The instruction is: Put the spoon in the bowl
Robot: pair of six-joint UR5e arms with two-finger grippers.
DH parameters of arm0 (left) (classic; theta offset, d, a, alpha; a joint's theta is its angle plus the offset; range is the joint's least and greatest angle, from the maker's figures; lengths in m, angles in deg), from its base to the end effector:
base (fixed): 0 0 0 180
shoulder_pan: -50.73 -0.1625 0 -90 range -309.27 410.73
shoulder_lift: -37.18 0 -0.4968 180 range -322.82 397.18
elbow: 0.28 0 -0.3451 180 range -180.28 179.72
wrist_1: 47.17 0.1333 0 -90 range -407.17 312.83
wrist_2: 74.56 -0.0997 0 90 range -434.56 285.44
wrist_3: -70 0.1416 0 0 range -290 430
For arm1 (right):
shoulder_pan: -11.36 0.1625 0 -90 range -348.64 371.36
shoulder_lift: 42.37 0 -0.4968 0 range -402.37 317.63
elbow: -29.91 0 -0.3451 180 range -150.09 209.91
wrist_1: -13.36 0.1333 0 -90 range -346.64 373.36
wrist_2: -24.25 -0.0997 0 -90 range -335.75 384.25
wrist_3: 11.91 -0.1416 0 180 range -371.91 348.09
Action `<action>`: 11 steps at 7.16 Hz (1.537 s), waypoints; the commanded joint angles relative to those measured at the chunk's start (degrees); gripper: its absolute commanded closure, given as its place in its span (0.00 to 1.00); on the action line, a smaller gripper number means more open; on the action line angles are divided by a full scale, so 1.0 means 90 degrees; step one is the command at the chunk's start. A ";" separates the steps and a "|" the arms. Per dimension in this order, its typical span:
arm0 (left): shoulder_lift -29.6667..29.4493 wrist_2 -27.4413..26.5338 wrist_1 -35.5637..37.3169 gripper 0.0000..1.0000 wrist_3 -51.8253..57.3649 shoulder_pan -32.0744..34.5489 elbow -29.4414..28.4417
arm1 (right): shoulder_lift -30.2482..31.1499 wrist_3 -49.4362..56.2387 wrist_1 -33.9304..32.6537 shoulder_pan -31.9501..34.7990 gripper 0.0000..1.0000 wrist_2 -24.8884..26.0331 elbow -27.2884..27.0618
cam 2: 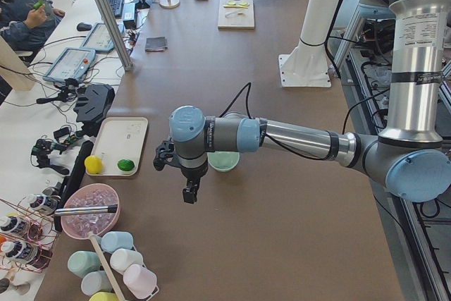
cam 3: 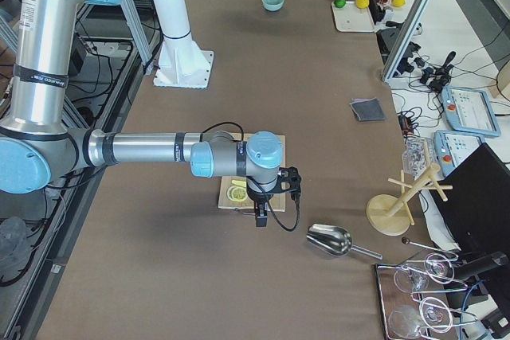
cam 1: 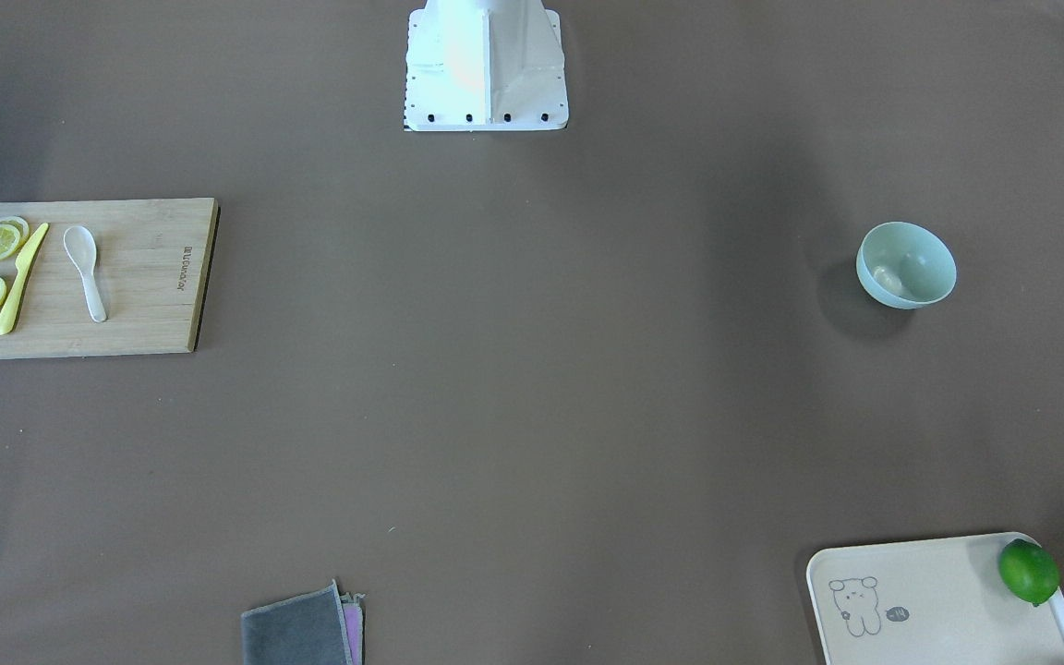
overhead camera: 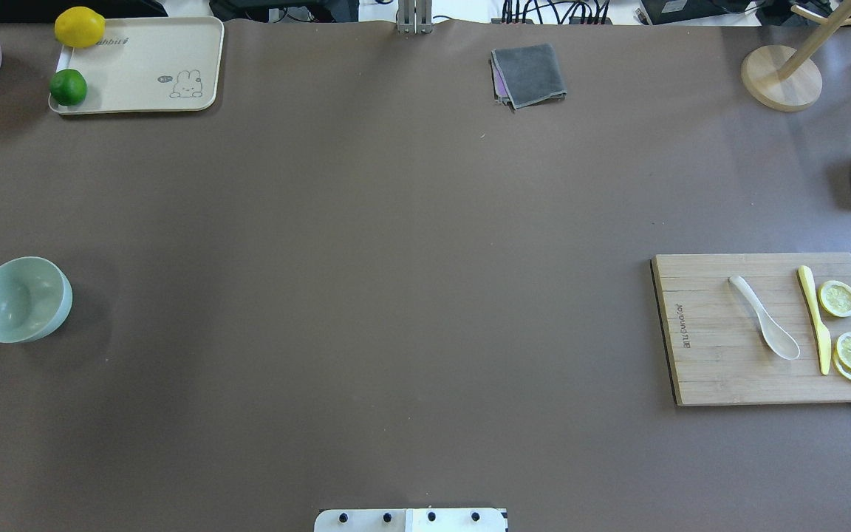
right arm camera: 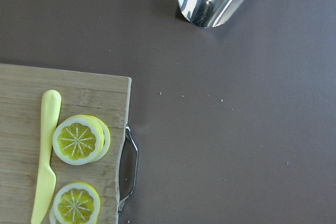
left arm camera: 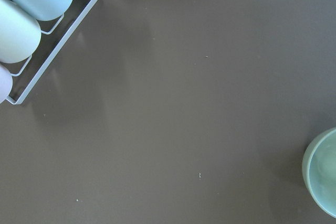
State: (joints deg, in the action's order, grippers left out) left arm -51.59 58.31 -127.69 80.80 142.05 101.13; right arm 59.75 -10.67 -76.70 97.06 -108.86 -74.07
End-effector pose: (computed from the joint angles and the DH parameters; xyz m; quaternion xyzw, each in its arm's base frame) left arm -0.0469 -0.4290 0.7007 0.0442 0.3628 0.0791 0.9274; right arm 0.0107 -0.3453 0.7372 0.0048 -0.3676 -0.0507 0.9286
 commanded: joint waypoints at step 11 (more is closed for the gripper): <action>0.0146 0.0021 -0.0037 0.02 0.0040 0.0000 0.0060 | 0.0030 0.0009 -0.0072 0.0087 0.00 -0.0043 -0.0058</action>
State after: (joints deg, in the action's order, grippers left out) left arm -50.61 58.28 -128.02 81.03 142.05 101.73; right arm 59.93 -10.59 -77.29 97.85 -109.16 -74.56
